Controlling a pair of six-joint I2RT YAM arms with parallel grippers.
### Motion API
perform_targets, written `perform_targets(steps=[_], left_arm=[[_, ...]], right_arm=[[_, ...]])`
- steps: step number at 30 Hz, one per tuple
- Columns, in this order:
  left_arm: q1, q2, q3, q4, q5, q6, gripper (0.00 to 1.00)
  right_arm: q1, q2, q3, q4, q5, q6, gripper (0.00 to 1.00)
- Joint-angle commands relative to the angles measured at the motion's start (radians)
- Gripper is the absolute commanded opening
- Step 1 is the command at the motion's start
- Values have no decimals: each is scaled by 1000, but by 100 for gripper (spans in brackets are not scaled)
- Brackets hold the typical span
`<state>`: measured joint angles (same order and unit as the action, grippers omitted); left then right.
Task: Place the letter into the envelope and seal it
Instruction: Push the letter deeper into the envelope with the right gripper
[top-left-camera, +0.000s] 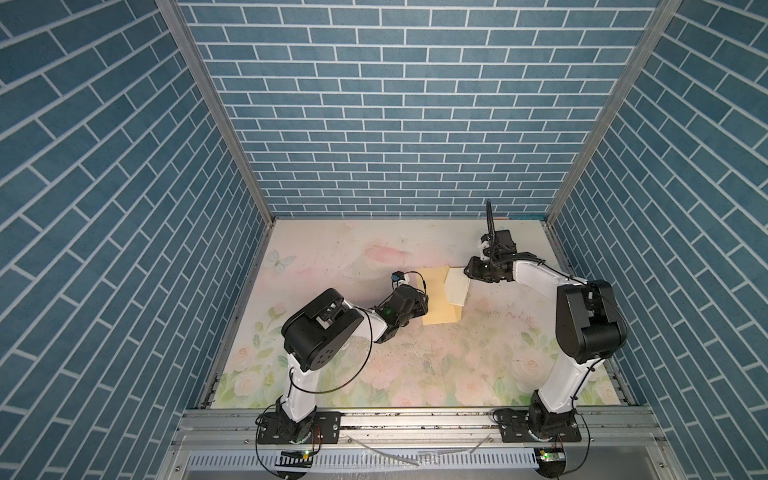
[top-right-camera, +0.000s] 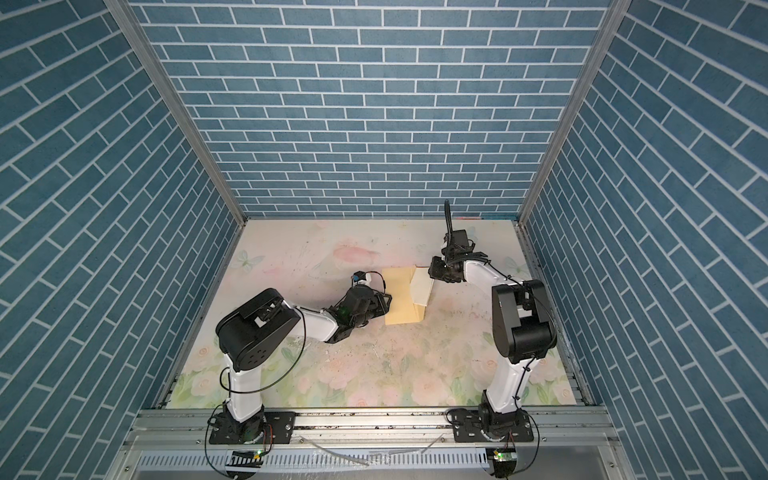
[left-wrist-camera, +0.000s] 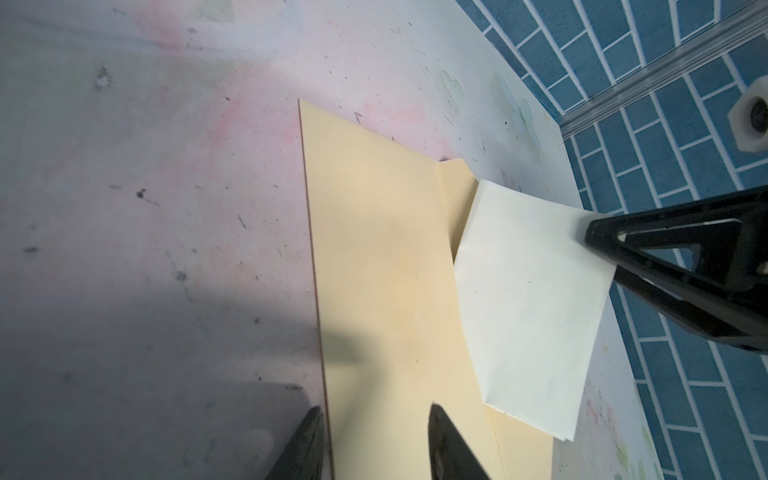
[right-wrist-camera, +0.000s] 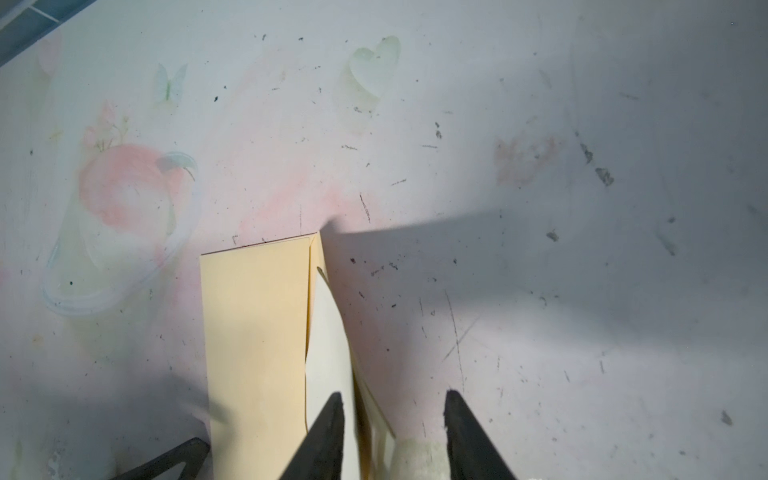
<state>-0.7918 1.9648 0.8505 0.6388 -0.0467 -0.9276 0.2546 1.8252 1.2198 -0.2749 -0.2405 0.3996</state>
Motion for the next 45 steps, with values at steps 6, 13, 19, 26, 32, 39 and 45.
perform_targets(steps=[6,13,19,26,32,39,45], left_arm=[[0,34,10,-41,7,6,43],[6,40,9,-38,8,6,42],[14,52,13,-39,10,9,42],[19,65,16,-41,15,10,42],[20,72,18,-44,15,12,42],[20,81,23,-47,19,11,42],[20,81,21,-47,19,10,42]], right_arm=[[-11,58,77,10,-74,4,13],[-12,77,80,21,-119,-5,0],[-12,100,90,10,-172,-39,0],[-12,136,122,-20,-206,-71,0],[-12,171,149,-29,-237,-84,0],[-11,195,165,-39,-243,-94,3],[-11,137,174,-55,-187,-109,18]])
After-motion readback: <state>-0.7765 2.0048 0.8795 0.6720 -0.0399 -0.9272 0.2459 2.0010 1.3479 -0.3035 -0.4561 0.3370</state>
